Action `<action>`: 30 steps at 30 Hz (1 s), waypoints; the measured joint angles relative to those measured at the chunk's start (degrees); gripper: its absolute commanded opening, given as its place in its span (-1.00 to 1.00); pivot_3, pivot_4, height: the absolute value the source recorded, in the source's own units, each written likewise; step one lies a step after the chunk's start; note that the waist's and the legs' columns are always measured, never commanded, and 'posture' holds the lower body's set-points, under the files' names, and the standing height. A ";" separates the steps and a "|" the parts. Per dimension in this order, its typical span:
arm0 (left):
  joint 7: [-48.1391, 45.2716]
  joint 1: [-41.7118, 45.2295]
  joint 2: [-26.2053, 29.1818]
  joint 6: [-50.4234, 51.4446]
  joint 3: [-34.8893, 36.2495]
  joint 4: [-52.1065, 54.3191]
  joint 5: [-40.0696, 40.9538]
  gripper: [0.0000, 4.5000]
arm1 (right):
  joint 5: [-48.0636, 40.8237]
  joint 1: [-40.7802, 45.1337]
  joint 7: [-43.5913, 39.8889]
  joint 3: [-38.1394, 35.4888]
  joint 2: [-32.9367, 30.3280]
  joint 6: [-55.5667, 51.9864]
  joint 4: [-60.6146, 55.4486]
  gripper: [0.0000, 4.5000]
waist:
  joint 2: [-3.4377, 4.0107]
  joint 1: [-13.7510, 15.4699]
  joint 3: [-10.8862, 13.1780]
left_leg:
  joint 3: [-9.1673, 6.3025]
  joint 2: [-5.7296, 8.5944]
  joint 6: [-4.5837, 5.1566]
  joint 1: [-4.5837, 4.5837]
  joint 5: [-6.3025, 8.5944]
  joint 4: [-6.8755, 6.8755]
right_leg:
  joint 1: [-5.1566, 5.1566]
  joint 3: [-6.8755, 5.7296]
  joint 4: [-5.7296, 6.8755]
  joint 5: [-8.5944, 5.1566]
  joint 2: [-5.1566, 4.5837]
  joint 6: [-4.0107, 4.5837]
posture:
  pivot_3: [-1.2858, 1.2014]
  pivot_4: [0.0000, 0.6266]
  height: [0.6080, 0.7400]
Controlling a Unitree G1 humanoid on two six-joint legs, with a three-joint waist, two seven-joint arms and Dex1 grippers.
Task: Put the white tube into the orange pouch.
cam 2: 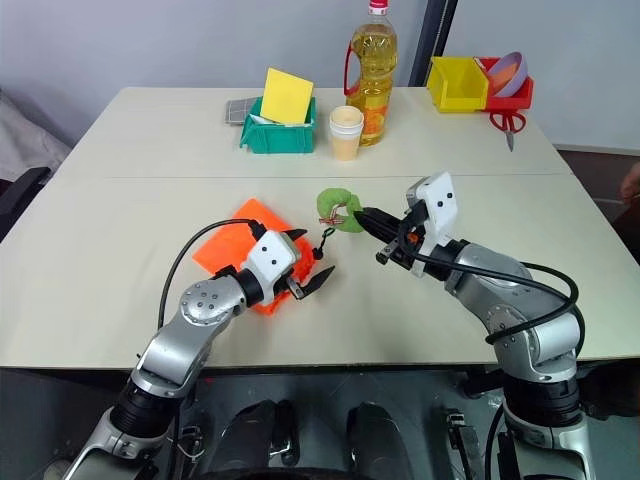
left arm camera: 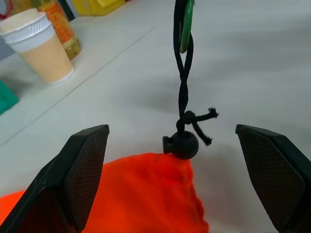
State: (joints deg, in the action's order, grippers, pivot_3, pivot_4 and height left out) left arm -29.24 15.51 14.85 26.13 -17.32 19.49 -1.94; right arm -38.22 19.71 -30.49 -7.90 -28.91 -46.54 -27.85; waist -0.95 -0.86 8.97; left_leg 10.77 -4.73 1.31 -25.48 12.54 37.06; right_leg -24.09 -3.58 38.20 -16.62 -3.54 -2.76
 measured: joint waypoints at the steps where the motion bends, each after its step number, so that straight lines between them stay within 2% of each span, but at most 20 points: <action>1: 0.00 -0.14 -0.19 0.21 -0.01 0.00 0.13 0.98 | -0.20 0.15 -0.08 0.14 -0.15 -0.13 0.00 -1.00 | 0.00 0.00 0.00 | 0.00 0.00 0.00 0.00 0.00 0.00 | 0.00 0.00 0.00 0.00 0.00 0.00 | 0.03 -0.52 1.00; 5: -0.14 -0.01 -0.32 1.16 0.00 -0.19 0.25 0.98 | -0.29 0.69 -0.19 0.67 -0.31 -0.61 0.25 -1.00 | 0.00 0.02 0.00 | 0.00 0.00 0.00 0.00 0.00 0.01 | 0.00 0.00 0.00 0.00 0.00 0.00 | 0.03 -0.52 1.00; 6: -0.39 0.08 -0.29 1.19 0.00 -0.39 0.30 0.88 | -0.29 0.81 -0.19 0.69 -0.32 -0.61 0.35 -1.00 | 0.00 0.04 0.00 | 0.00 0.00 0.00 0.00 0.00 0.01 | 0.01 0.00 0.00 0.00 0.00 0.00 | 0.03 -0.52 1.00; 9: -0.65 0.77 -0.43 1.11 -0.20 -1.32 0.40 0.44 | -0.29 1.00 -0.18 0.70 -0.32 -0.61 0.54 -1.00 | 0.00 0.05 0.00 | -0.01 0.00 0.00 0.00 0.00 0.01 | 0.00 0.00 0.00 0.00 0.00 0.00 | 0.03 -0.52 1.00; 11: -0.65 1.24 -0.58 1.01 -0.44 -1.87 0.39 -0.04 | -0.29 1.00 -0.17 0.71 -0.32 -0.61 0.56 -1.00 | 0.00 0.04 0.00 | 0.00 0.00 0.00 0.00 0.00 0.01 | 0.00 0.00 0.00 0.00 0.00 0.00 | 0.03 -0.52 1.00; 26: 0.29 2.33 -1.66 -0.53 -1.66 -5.21 0.05 -0.04 | -0.31 1.00 0.89 0.70 -0.37 -0.62 0.54 -1.00 | 0.00 0.04 0.00 | 0.00 0.00 0.00 0.00 0.00 0.01 | 0.00 0.00 0.00 0.00 0.00 -0.01 | 0.03 -0.52 1.00; 28: 0.52 2.53 -1.90 -0.62 -1.66 -5.65 0.05 -0.28 | -0.31 1.00 0.94 0.70 -0.39 -0.62 0.54 -1.00 | 0.00 0.04 0.00 | 0.00 0.00 0.00 0.00 0.00 0.01 | 0.00 0.00 0.00 0.00 0.00 -0.01 | 0.03 -0.52 1.00; 30: 0.68 2.79 -1.98 -0.69 -1.65 -6.03 0.07 -0.65 | -0.31 1.00 0.97 0.70 -0.40 -0.62 0.54 -1.00 | 0.00 0.04 0.00 | -0.01 0.00 0.00 0.00 0.00 0.01 | 0.00 0.00 0.00 0.00 0.00 0.00 | 0.03 -0.52 1.00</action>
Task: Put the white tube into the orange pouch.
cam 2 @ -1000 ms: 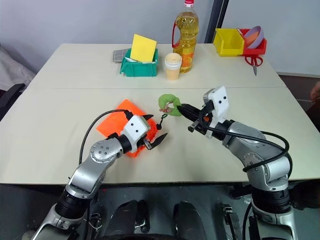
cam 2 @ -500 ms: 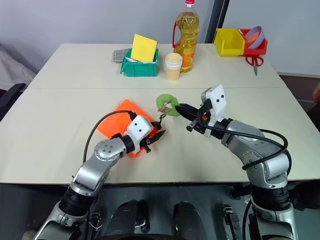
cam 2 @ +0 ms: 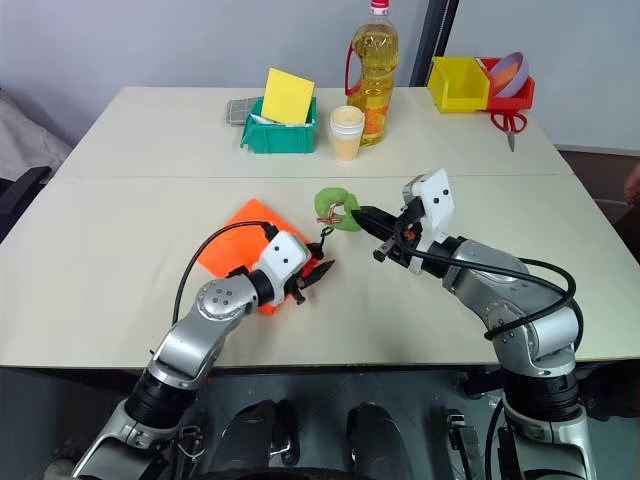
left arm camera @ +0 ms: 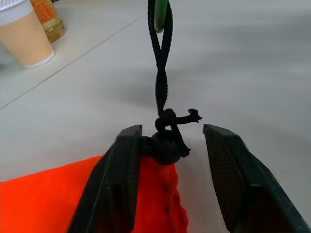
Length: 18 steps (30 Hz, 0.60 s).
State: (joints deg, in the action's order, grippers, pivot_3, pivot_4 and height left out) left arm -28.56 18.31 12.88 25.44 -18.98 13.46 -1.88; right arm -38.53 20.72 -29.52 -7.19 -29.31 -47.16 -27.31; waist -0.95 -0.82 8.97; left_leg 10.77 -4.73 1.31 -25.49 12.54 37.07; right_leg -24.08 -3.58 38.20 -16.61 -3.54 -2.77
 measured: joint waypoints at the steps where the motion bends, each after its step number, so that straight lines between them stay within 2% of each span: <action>1: 0.03 0.06 -0.04 -0.02 0.00 -0.08 0.03 -0.84 | 0.00 0.00 0.00 0.00 -0.02 0.00 0.00 -1.00 | 0.00 0.00 0.00 | 0.00 0.00 0.00 0.00 0.00 0.00 | 0.00 0.00 0.00 0.00 0.00 0.00 | 0.03 -0.52 1.00; 2: 0.05 0.11 -0.10 -0.07 0.00 -0.23 0.03 -0.91 | 0.00 0.00 0.01 0.00 -0.05 0.00 0.00 -1.00 | 0.00 0.00 0.00 | 0.00 0.00 0.00 0.00 0.00 0.00 | 0.00 0.00 0.00 0.00 0.00 0.00 | 0.03 -0.52 1.00; 9: -0.16 0.44 1.03 -1.08 0.02 -1.35 -0.07 -0.91 | 0.08 0.00 0.15 -0.06 -0.51 0.08 0.00 -1.00 | 0.00 -0.02 0.00 | 0.00 0.00 0.00 0.00 0.00 0.00 | 0.00 0.00 0.00 0.00 0.00 0.00 | 0.03 -0.52 1.00; 18: -13.59 -5.32 15.86 -2.09 3.30 5.32 6.70 -0.91 | 7.20 2.73 7.44 -1.62 -0.10 3.70 10.32 -1.00 | 0.04 -0.35 -0.02 | 0.03 -0.02 -0.04 0.02 -0.01 -0.07 | -0.04 0.00 0.01 -0.04 -0.01 0.06 | 0.03 -0.52 1.00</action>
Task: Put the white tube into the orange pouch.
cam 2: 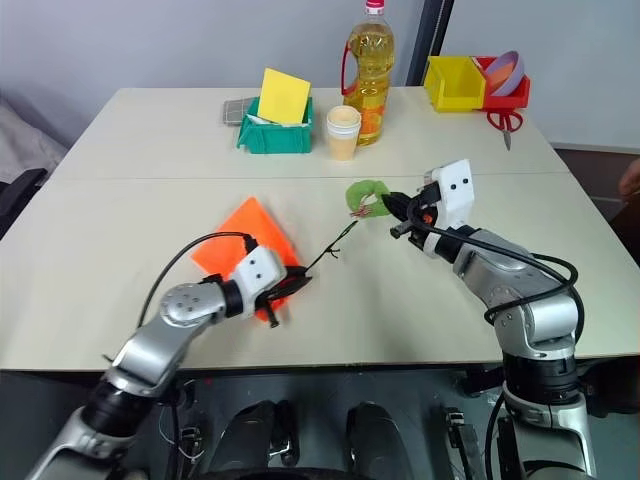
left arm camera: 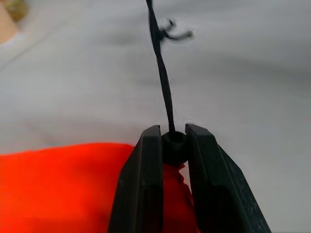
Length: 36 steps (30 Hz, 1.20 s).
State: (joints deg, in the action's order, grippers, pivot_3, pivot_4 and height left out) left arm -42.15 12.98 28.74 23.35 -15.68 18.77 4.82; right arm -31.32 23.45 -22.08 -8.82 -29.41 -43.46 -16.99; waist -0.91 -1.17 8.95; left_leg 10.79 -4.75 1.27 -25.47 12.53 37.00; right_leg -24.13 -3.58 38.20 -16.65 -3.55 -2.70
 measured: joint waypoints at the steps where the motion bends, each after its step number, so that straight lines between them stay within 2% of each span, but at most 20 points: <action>1: -1.67 -0.85 1.86 -0.19 0.90 0.77 1.00 -0.91 | 0.82 0.27 0.62 0.02 0.27 0.38 1.31 -1.00 | 0.00 -0.04 0.00 | 0.00 0.00 0.00 0.00 0.00 0.00 | 0.00 0.00 0.00 -0.01 0.00 0.01 | 0.03 -0.52 1.00; 4: -4.16 -2.36 5.18 -0.46 2.26 1.45 2.57 -0.91 | 2.66 0.56 1.97 0.13 0.92 1.49 4.25 -1.00 | 0.03 -0.02 0.00 | 0.01 0.00 0.00 0.00 0.00 0.01 | 0.01 0.00 0.00 -0.06 -0.01 0.10 | 0.03 -0.52 1.00; 9: -5.45 -3.50 7.66 -1.90 3.47 1.48 3.27 -0.91 | 4.95 0.66 2.68 1.44 1.23 2.70 6.18 -1.00 | 0.05 -0.01 0.01 | 0.01 0.00 0.00 0.00 0.00 0.00 | 0.00 0.01 0.00 -0.06 -0.01 0.11 | 0.03 -0.52 1.00; 11: -5.53 -3.77 7.65 -2.42 3.52 1.32 3.60 -0.43 | 5.62 0.66 2.61 1.87 1.23 2.77 6.17 -1.00 | 0.05 -0.02 0.01 | 0.01 0.00 -0.01 0.00 0.00 0.00 | -0.01 0.01 0.00 -0.06 -0.01 0.11 | 0.03 -0.52 1.00; 12: -5.80 -3.88 7.49 -2.13 3.70 1.32 4.60 -0.27 | 5.78 0.65 2.46 2.00 1.22 2.76 6.16 -0.86 | 0.05 -0.01 0.01 | 0.01 0.00 -0.01 0.00 0.00 0.00 | -0.01 0.01 0.00 -0.06 -0.01 0.11 | 0.03 -0.52 1.00; 15: -6.46 -4.41 6.39 0.73 5.15 1.89 8.74 0.39 | 5.95 0.21 0.91 2.17 0.70 2.51 5.48 -0.36 | 0.05 -0.01 0.01 | 0.01 0.00 -0.01 0.00 0.00 0.00 | 0.00 0.01 0.00 -0.06 -0.01 0.10 | 0.03 -0.52 1.00; 17: -6.36 -4.49 5.41 3.56 7.59 2.38 12.72 0.88 | 6.17 -0.94 -0.50 3.10 -0.47 2.27 4.01 0.12 | 0.05 0.01 0.01 | 0.01 0.00 0.00 0.00 0.00 0.01 | 0.00 0.01 0.00 -0.05 -0.01 0.09 | 0.03 -0.52 1.00; 18: -6.27 -4.49 5.02 5.28 9.49 2.55 15.25 1.00 | 6.29 -1.88 -1.39 3.67 -0.97 2.23 2.96 0.34 | 0.05 0.02 0.01 | 0.00 0.00 0.00 0.00 0.00 0.01 | 0.00 0.01 0.00 -0.03 -0.01 0.04 | 0.03 -0.52 1.00; 23: -5.88 -5.47 5.59 12.23 20.35 4.19 26.09 1.00 | 6.92 -8.40 -6.10 5.09 -3.83 4.01 0.69 0.34 | 0.04 0.05 0.02 | 0.00 0.01 0.00 0.00 0.00 0.02 | 0.03 0.00 -0.01 0.02 0.00 -0.06 | 0.03 -0.52 1.00; 27: -2.46 -5.65 5.97 13.96 30.41 2.23 30.83 1.00 | 6.01 -14.44 -10.33 1.65 -5.26 7.75 -0.22 0.34 | 0.02 0.19 0.03 | -0.01 0.01 0.00 0.02 0.00 0.04 | 0.05 -0.01 -0.01 0.02 0.00 -0.07 | 0.03 -0.52 1.00; 30: -0.97 -7.78 8.49 12.34 35.59 -0.71 29.68 1.00 | 3.72 -17.23 -13.19 -2.20 -5.51 9.20 -0.81 0.34 | 0.02 -0.01 0.03 | 0.00 0.01 -0.01 0.05 0.01 0.02 | 0.05 0.00 -0.01 0.01 0.01 -0.06 | 0.03 -0.52 1.00; 36: 0.83 -15.03 8.43 6.76 37.31 -4.74 24.93 1.00 | 0.96 -19.21 -16.90 -4.60 -5.52 10.16 -0.63 0.34 | 0.03 0.12 0.02 | 0.00 0.00 -0.15 0.05 0.15 -0.04 | -0.13 0.02 -0.16 -0.09 -0.05 0.15 | 0.03 -0.52 1.00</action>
State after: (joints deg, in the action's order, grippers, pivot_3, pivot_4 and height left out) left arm -41.32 -2.05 37.17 30.11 21.63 14.03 29.76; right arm -30.36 4.24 -38.98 -13.42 -34.93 -33.29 -17.61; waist -0.88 -1.06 8.97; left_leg 10.79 -4.74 1.12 -25.41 12.68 36.96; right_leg -24.25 -3.56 38.04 -16.74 -3.60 -2.55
